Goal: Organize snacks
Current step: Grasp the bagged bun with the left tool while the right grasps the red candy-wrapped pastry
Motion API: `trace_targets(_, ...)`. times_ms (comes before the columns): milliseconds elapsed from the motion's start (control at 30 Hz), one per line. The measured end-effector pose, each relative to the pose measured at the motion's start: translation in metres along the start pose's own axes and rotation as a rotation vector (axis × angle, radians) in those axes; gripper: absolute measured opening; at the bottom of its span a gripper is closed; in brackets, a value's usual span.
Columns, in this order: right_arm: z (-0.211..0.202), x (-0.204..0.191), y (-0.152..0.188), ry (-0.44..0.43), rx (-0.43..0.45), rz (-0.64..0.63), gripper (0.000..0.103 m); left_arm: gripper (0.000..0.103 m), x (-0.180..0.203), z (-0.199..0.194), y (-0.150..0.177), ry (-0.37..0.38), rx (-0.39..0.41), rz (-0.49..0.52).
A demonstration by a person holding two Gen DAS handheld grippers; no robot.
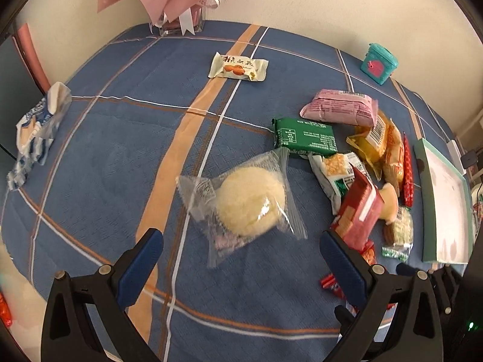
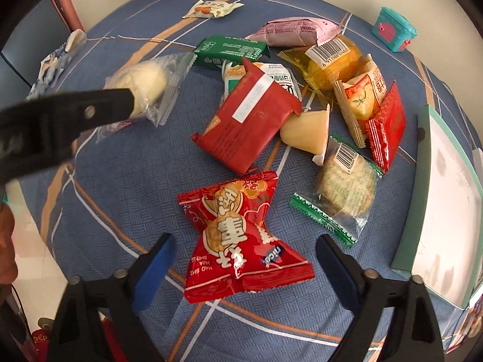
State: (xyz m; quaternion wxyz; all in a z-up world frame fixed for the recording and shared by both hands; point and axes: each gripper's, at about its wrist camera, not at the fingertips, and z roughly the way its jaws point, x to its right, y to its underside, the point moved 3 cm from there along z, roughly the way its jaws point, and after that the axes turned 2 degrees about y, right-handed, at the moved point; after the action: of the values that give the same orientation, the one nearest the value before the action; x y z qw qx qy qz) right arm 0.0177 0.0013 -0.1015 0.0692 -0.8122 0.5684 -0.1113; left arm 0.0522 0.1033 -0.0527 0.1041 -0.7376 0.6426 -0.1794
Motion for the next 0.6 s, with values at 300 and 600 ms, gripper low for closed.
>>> trace_targets(300, 0.012, 0.005, -0.012, -0.016, -0.020, 0.027, 0.071, 0.102, -0.003, 0.025, -0.021, 0.011, -0.035, -0.051)
trace_targets(600, 0.002, 0.017, -0.010, -0.060, 0.002, 0.038, 0.069, 0.081, -0.006, 0.041, -0.026, 0.019, -0.058, -0.089)
